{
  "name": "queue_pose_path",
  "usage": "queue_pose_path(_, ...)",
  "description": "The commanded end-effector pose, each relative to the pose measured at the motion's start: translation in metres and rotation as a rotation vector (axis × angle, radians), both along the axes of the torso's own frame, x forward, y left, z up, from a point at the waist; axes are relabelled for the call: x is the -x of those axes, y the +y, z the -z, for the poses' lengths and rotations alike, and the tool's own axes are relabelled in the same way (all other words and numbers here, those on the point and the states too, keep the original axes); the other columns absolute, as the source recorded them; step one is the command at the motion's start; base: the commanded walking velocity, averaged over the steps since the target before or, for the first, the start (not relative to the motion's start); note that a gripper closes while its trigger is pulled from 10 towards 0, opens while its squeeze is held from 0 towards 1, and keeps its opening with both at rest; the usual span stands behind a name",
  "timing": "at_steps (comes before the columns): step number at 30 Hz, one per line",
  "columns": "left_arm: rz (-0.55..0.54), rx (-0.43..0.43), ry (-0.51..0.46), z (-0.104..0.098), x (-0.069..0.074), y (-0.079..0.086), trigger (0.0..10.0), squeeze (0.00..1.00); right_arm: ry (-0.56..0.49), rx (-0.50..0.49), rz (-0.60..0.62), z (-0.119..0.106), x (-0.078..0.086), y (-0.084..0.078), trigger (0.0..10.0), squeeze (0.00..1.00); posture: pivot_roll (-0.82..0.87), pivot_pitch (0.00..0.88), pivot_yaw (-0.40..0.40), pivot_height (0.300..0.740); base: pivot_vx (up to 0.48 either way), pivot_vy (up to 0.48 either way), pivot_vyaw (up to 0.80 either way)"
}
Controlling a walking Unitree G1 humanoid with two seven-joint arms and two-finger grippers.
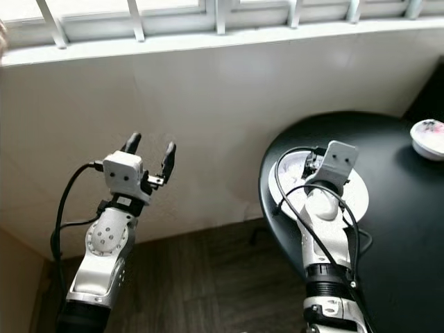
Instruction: Kitchen organization
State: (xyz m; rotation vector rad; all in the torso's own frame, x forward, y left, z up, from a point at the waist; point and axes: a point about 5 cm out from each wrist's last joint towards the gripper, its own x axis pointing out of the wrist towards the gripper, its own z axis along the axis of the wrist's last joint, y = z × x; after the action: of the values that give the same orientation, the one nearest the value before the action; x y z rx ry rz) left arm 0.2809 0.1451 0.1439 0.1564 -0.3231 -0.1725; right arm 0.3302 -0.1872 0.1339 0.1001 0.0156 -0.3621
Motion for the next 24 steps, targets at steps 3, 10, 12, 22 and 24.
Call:
queue_pose_path(3,0.029,0.007,0.012,0.002,-0.001,-0.009,10.0,0.0,0.017,0.005,0.038,0.003,0.003,-0.01,10.0,0.0,-0.03,0.0,-0.023,0.74,0.0,0.0,-0.8)
queue_pose_path(10,0.029,0.005,0.016,0.003,-0.001,-0.009,10.0,0.0,0.031,0.027,0.027,0.004,0.002,-0.008,10.0,0.0,-0.03,0.0,-0.024,0.74,0.0,0.0,-0.8)
queue_pose_path(12,0.029,0.004,0.018,0.004,-0.001,-0.009,10.0,0.0,0.037,0.038,0.019,0.004,0.002,-0.008,10.0,0.0,-0.03,0.0,-0.022,0.74,0.0,0.0,-0.8)
queue_pose_path(22,0.028,0.0,0.031,0.006,-0.003,-0.01,10.0,0.0,0.186,-0.227,-0.101,0.023,-0.01,0.0,10.0,0.0,-0.03,0.0,-0.024,0.74,0.0,0.0,-0.22)
queue_pose_path(24,0.028,0.0,0.032,0.007,-0.003,-0.01,10.0,0.0,0.206,-0.253,-0.129,0.025,-0.011,0.002,10.0,0.0,-0.03,0.0,-0.024,0.74,0.0,0.0,0.0)
